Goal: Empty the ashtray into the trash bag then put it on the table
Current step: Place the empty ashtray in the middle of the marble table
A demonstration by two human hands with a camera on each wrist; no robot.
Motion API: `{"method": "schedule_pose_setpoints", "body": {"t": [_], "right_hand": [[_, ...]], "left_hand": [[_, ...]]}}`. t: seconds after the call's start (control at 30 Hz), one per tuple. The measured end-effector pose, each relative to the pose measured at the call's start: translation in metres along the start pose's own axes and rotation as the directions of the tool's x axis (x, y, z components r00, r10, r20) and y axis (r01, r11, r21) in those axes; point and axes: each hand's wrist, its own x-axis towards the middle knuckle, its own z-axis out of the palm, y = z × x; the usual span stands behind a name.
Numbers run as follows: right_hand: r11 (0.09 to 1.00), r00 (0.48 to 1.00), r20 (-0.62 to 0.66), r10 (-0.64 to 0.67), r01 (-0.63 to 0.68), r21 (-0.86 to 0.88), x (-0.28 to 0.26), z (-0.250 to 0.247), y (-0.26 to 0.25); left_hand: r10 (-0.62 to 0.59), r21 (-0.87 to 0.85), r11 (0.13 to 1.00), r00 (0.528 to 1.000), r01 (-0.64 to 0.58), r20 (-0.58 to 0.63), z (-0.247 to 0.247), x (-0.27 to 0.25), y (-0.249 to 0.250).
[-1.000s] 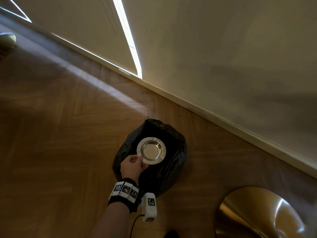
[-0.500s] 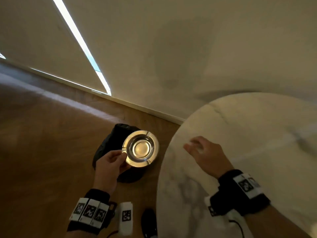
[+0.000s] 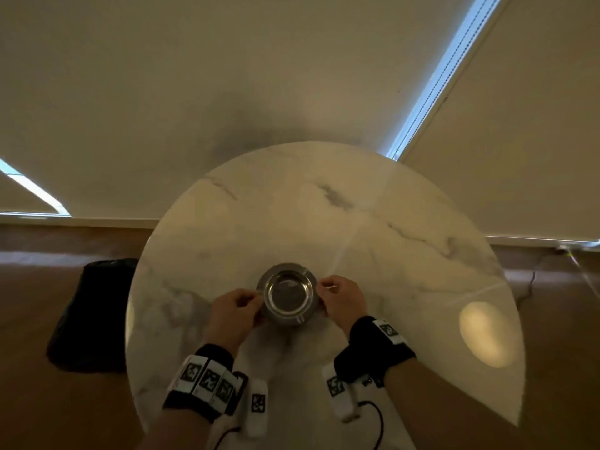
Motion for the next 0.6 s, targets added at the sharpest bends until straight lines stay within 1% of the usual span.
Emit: {"method": "schedule_pose_setpoints", "body": {"t": [0.03,0.1,0.17,0.37,0.43,0.53,0.6], "right_hand": [[1.0,1.0,-0.019,0.011,-0.012,-0.019,0.003,-0.014,0.008],[0.998,0.998,-0.036,0.042,-0.043,-0.039,0.012,-0.038,0.022],[0.998,0.997,-0.051,0.051,-0.053,-0.036,0.023,-0.053,0.029],[0.998,0.997,-0.078,0.02,-0.024,-0.053,0.053,-0.066,0.034],[0.998,0.997,-0.081,0.0,-0.005,-0.062,0.054,-0.07,0.031],[1.0,0.989,-0.149,-0.017,0.016,-0.012,0.054,-0.082,0.032],[1.0,0.982,-0.187,-0.017,0.017,-0.005,0.049,-0.089,0.036]], "left_hand": [[0.038,0.1,0.994,0.999,-0.036,-0.013,0.019,0.002,0.0],[0.13,0.309,0.944,0.991,-0.119,-0.016,0.048,0.003,0.003],[0.181,0.42,0.894,0.983,-0.159,-0.012,0.068,0.004,0.008],[0.21,0.465,0.87,0.976,-0.16,-0.057,0.094,0.004,0.022],[0.192,0.482,0.865,0.979,-0.136,-0.068,0.096,0.003,0.023],[0.14,0.509,0.857,0.988,-0.087,-0.067,0.094,-0.002,0.02],[0.114,0.513,0.857,0.989,-0.051,-0.092,0.09,-0.003,0.018]]}}
